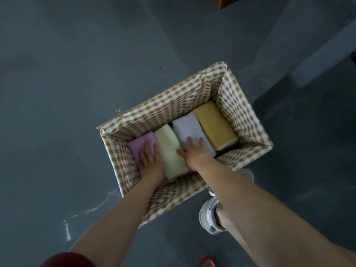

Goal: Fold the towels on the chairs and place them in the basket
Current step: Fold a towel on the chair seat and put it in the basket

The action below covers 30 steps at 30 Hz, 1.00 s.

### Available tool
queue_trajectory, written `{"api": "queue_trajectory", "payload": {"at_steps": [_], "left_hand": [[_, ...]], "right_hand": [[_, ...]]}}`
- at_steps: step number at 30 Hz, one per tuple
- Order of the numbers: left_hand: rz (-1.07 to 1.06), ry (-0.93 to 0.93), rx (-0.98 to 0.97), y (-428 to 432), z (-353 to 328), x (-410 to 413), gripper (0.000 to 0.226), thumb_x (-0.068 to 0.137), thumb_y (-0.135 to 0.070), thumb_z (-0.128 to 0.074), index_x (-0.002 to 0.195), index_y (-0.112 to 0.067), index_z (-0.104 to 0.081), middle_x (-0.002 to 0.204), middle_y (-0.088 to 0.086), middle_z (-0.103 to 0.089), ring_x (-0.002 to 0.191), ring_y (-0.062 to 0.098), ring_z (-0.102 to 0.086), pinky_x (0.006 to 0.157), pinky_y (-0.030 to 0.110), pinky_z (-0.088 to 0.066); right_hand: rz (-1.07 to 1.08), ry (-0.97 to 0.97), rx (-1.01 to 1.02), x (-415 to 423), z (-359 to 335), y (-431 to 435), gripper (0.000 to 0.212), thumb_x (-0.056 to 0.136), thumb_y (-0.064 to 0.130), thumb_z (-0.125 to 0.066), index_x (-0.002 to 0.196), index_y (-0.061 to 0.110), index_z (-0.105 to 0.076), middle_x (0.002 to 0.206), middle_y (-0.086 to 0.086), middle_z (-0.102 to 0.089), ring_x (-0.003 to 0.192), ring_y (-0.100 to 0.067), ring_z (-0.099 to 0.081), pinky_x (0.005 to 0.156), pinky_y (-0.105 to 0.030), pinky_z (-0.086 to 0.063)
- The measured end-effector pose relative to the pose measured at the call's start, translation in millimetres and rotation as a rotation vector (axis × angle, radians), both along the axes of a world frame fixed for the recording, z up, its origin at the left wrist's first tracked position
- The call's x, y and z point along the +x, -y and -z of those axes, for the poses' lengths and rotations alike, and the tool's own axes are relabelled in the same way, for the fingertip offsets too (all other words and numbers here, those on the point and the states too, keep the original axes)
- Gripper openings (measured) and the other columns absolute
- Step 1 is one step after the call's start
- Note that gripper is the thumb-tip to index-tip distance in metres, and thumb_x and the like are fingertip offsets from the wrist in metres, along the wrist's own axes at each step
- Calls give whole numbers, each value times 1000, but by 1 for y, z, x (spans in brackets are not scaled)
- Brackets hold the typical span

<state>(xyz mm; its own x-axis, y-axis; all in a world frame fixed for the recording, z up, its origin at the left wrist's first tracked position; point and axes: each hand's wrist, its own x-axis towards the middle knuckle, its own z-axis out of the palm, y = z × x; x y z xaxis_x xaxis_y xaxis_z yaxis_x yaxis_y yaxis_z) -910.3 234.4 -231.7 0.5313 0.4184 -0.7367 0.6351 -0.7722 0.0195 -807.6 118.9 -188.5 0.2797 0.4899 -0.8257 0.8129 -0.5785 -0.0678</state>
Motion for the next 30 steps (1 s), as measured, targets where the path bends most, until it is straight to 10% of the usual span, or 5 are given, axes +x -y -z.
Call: {"api": "queue_trajectory", "payload": {"at_steps": [12,17,30], "left_hand": [[-99,-71,-129,-4,-4,21,74,97,-15,-33,148,-16,21,152,15,30,143,38,18,115,52,1],[30,-34,-116,13,-53,37,56,91,-24,-34,142,-2,-29,147,18,-31,133,34,-35,109,36,-33],[746,748,-107,225,-326,84,35,93,-22,-44,126,-10,-49,127,13,-51,115,34,-51,88,41,-44]], "right_hand": [[90,72,128,-5,-18,3,56,96,11,-40,150,16,-23,157,-13,-13,146,-32,1,115,-59,-1],[126,189,186,-5,-68,30,45,97,15,-41,141,14,-36,146,-14,-32,141,-32,-16,113,-56,-12],[673,799,471,-29,-326,271,37,97,27,-45,132,18,-48,131,-10,-50,124,-30,-43,103,-42,-34]]}}
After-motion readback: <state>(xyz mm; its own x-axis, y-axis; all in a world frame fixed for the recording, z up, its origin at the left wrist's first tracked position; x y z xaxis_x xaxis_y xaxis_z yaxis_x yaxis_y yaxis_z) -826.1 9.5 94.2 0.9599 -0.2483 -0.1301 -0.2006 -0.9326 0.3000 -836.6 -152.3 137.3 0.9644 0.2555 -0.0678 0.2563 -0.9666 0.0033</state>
